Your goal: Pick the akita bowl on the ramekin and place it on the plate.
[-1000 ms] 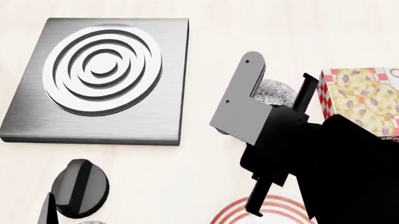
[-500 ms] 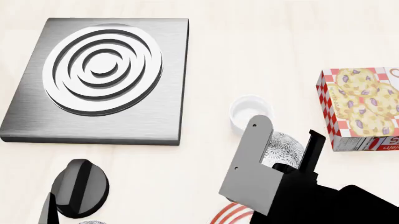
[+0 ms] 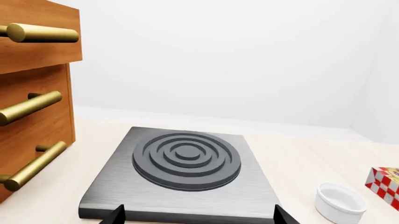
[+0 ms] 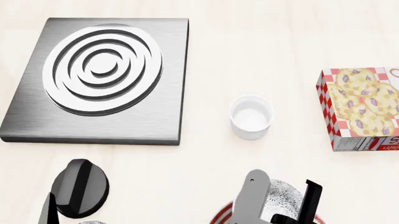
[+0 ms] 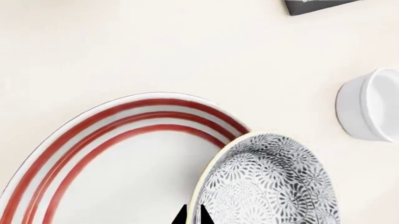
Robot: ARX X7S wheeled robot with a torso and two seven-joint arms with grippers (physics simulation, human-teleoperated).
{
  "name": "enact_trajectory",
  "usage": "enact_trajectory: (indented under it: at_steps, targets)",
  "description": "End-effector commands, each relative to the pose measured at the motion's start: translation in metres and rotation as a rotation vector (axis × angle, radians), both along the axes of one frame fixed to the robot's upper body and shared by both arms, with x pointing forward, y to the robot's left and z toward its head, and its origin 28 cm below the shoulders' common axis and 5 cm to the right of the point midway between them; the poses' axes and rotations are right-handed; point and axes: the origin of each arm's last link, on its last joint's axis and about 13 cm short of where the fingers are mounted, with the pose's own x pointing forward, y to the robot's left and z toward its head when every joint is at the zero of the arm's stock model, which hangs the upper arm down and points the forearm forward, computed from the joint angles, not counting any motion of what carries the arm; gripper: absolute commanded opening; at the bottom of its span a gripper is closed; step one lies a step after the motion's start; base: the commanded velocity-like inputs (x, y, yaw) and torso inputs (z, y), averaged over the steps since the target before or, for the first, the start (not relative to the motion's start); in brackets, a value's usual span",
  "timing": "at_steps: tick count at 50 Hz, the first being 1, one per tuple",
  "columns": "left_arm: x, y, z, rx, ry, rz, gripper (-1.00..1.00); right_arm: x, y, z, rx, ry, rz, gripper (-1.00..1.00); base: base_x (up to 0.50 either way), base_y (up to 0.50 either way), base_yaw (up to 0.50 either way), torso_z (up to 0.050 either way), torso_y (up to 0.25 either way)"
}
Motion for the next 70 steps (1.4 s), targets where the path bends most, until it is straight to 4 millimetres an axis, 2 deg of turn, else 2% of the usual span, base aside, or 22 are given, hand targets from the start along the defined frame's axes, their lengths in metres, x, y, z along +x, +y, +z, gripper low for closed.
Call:
enact_trajectory:
  at_steps: [1, 20, 29, 60, 61, 70]
  targets:
    - [0.0, 0.0, 0.0, 0.001, 0.0, 0.0, 1.0, -0.009, -0.005, -0.01, -0.003, 0.009, -0.011, -1.0, 0.0, 0.0, 0.0, 0.0, 0.0]
    - [0.0, 0.0, 0.0, -0.003, 0.001, 0.002, 1.0, -0.027, -0.011, -0.01, -0.003, 0.039, -0.033, -1.0, 0.0, 0.0, 0.0, 0.0, 0.0]
    - [-0.001, 0.0, 0.001, -0.003, 0.0, 0.002, 1.0, -0.036, -0.01, -0.015, 0.005, 0.057, -0.024, -1.0, 0.0, 0.0, 0.0, 0.0, 0.0]
    - [0.0, -0.001, -0.001, 0.004, 0.001, 0.001, 1.0, -0.031, -0.007, -0.038, 0.058, 0.042, -0.015, -1.0, 0.0, 0.0, 0.0, 0.0, 0.0]
    - [0.0, -0.001, -0.001, 0.004, 0.001, 0.001, 1.0, -0.031, -0.007, -0.038, 0.057, 0.044, -0.02, 1.0, 0.0, 0.0, 0.0, 0.0, 0.0]
    - [0.0, -0.001, -0.001, 0.004, 0.003, -0.001, 1.0, -0.031, -0.005, -0.039, 0.056, 0.038, -0.017, 1.0, 0.0, 0.0, 0.0, 0.0, 0.0]
